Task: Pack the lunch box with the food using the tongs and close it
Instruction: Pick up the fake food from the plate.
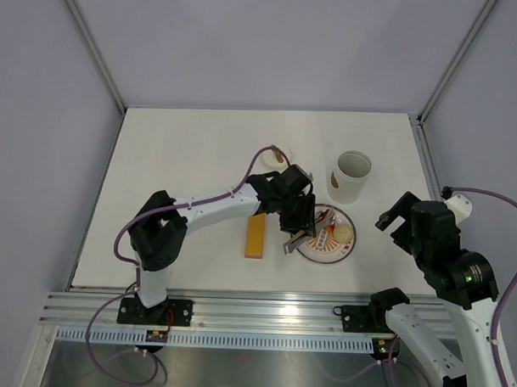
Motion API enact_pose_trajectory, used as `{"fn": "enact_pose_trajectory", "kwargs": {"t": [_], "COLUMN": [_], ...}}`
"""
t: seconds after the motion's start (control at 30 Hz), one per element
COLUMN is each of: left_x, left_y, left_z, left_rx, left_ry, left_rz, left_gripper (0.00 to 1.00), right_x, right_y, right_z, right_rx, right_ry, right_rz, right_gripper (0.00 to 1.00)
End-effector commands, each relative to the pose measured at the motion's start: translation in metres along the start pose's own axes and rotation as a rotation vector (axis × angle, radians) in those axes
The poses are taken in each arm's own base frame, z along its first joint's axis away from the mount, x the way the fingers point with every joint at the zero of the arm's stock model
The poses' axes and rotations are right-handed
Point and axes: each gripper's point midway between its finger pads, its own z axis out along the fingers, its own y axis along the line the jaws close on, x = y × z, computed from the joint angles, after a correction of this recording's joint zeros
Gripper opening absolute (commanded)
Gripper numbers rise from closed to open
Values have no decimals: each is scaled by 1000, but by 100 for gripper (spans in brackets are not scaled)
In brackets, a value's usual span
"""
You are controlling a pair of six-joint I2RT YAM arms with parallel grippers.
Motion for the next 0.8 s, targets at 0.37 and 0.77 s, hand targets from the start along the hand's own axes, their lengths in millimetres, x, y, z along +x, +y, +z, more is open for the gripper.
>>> {"fn": "enact_pose_trajectory", "kwargs": {"t": [0.37,0.77], "left_x": [-15,-20], "left_y": [-27,-39], "left_z": [-19,-56], "left_rx": [86,112], "left_ry": [-58,-122], "left_rz": [38,119], "left_gripper": [24,0], "right_x": [-5,-3], "right_y": [2,2], "right_z": [-2,1], "right_rx": [-4,-7], "right_ry": [-19,-16], "right_rz": [15,17], "right_gripper": [99,99]}}
